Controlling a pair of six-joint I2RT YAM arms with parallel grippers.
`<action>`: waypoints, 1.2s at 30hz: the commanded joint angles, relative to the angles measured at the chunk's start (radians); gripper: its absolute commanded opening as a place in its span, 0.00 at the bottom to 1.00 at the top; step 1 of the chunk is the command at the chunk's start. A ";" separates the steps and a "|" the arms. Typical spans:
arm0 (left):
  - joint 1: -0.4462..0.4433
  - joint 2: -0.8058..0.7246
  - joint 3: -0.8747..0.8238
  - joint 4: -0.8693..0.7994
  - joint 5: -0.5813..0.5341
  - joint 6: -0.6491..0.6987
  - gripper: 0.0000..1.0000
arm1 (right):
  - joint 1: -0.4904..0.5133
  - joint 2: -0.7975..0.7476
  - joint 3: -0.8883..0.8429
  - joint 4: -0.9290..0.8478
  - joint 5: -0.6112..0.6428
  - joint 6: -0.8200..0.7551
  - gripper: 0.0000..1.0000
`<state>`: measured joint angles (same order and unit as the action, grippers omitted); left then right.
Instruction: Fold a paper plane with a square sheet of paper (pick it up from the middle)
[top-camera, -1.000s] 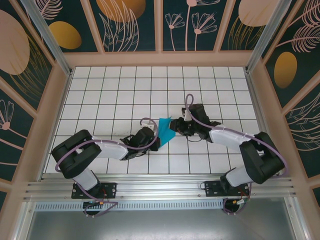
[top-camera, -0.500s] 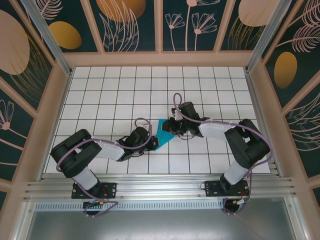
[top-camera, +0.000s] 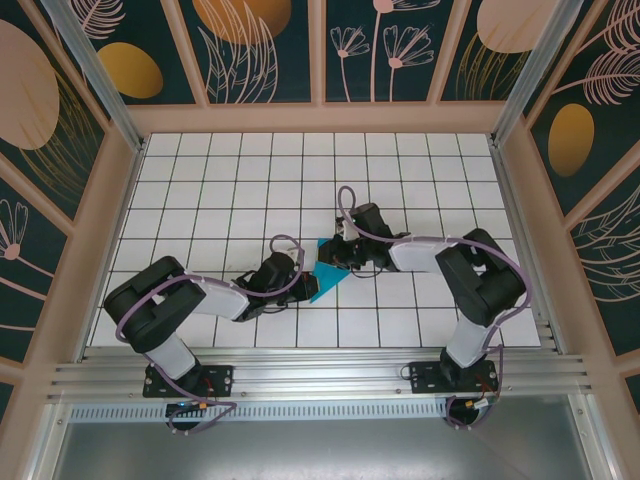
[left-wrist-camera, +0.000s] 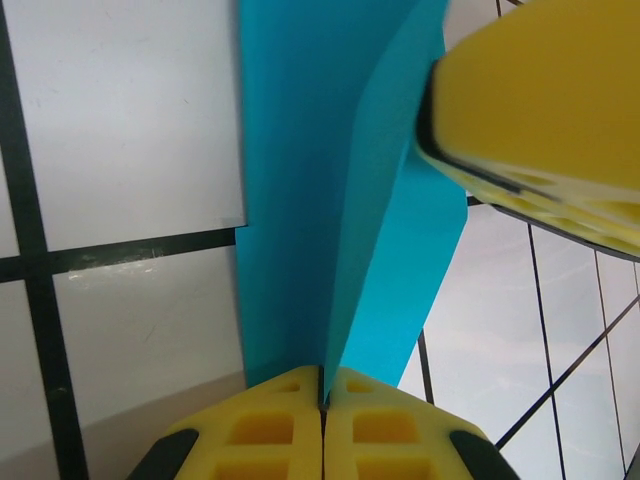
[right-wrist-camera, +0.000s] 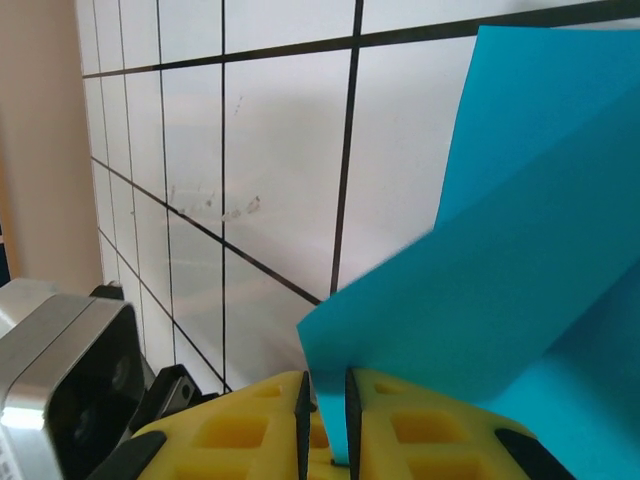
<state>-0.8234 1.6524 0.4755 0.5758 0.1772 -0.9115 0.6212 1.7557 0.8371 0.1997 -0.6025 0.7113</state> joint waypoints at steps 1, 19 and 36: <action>0.007 0.018 -0.003 0.018 0.024 0.005 0.09 | 0.003 0.036 0.043 0.008 0.020 -0.022 0.20; 0.008 0.017 0.006 -0.034 0.019 0.025 0.14 | -0.011 0.066 0.022 -0.036 0.164 -0.006 0.16; 0.008 -0.025 -0.041 -0.036 0.005 -0.025 0.13 | -0.012 0.082 0.011 -0.033 0.162 -0.001 0.16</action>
<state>-0.8227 1.6421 0.4637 0.5732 0.1875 -0.9161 0.6144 1.8290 0.8612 0.1719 -0.4603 0.7120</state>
